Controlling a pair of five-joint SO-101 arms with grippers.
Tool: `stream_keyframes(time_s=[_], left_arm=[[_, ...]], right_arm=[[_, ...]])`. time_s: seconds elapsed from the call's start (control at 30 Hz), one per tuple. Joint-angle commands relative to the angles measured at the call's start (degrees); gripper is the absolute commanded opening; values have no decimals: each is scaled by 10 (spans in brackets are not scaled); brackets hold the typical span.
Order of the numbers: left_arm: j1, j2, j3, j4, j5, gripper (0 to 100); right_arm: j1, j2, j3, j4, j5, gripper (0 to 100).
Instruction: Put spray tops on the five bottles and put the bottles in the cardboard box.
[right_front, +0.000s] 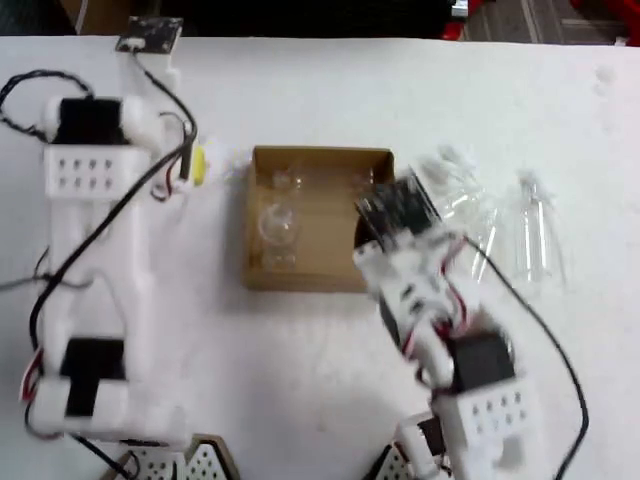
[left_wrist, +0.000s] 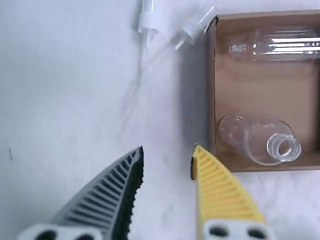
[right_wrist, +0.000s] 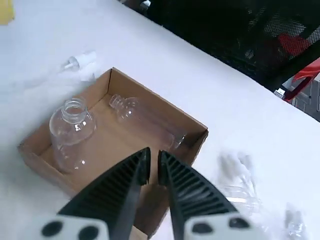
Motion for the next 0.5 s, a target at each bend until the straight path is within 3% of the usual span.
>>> stream_keyframes(time_s=[0.0, 0.17, 0.37, 0.47], left_arm=[[-16, -138, 91, -36, 7, 158], [-47, -305, 338, -171, 9, 158], [-107, -505, 641, -335, 9, 158], [-121, -622, 761, -389, 10, 158]], right_arm=[[-3, 172, -171, 48, 67, 18], [-3, 357, -332, 103, 152, 29], [-45, 524, -481, 133, 227, 172], [-72, 586, -534, 131, 253, 186]])
